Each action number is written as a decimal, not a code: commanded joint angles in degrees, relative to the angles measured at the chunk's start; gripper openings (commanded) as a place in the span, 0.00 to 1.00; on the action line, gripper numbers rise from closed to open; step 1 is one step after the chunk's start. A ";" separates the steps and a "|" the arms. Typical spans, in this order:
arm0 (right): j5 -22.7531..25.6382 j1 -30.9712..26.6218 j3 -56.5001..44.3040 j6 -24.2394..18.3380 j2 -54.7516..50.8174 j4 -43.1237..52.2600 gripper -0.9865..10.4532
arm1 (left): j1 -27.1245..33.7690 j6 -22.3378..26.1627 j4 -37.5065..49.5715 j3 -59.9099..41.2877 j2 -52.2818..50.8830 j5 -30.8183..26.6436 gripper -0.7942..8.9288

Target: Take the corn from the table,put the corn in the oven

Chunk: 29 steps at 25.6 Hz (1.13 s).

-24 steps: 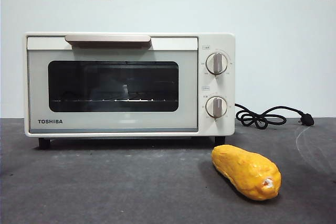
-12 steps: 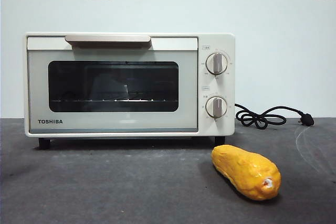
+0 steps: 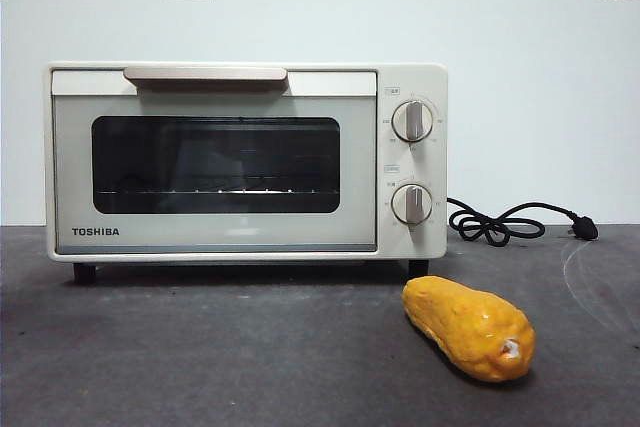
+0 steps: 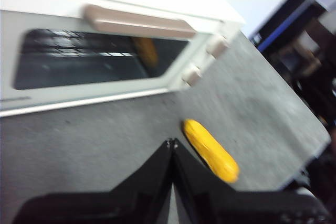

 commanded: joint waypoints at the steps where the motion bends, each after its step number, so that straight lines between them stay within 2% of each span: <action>1: -0.61 2.45 4.31 -4.68 4.17 -3.52 0.08 | -1.31 4.11 -2.99 3.56 3.19 1.18 0.08; 5: 1.05 8.63 10.27 -7.26 10.45 -8.96 0.08 | -3.78 7.39 -8.07 9.29 8.04 1.11 0.08; 8: 6.01 14.71 13.29 -7.26 14.64 -10.25 0.09 | -5.68 9.11 -10.64 12.72 10.84 0.83 0.08; 10: 12.11 20.44 15.04 -7.21 17.94 -10.25 0.10 | -7.21 9.38 -10.64 14.40 12.37 0.76 0.08; 13: 22.64 28.92 16.66 -6.32 23.56 -10.25 0.30 | -9.09 9.38 -10.58 16.04 13.94 0.74 0.08; 18: 33.59 35.93 16.98 -3.48 32.22 -9.25 0.58 | -9.86 9.42 -10.62 16.04 14.23 0.39 0.08; 23: 37.79 37.64 16.98 -3.04 40.15 -8.48 0.58 | -9.86 9.44 -10.62 16.04 14.25 -2.75 0.08; 29: 37.75 37.64 16.98 -1.99 49.37 -7.13 0.58 | -9.84 9.66 -10.62 16.04 15.21 -4.44 0.08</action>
